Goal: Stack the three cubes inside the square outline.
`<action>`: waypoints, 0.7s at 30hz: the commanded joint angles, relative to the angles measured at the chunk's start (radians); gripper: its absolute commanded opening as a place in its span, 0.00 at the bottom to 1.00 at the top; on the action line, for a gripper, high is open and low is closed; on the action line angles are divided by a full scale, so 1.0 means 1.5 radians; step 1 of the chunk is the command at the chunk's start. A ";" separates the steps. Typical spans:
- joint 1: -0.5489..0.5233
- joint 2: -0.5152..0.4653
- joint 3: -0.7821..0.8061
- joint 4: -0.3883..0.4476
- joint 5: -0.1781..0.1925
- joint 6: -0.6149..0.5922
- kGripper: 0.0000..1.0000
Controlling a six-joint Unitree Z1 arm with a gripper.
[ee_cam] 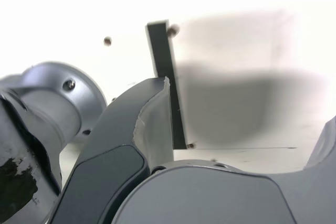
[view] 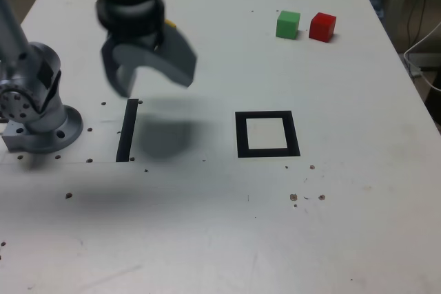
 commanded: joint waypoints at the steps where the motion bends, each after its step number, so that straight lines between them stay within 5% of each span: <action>1: 0.009 0.022 -0.032 0.020 0.011 0.019 1.00; 12: 0.105 0.104 -0.232 0.141 0.043 0.163 1.00; 21: 0.162 0.161 -0.402 0.201 -0.002 0.172 1.00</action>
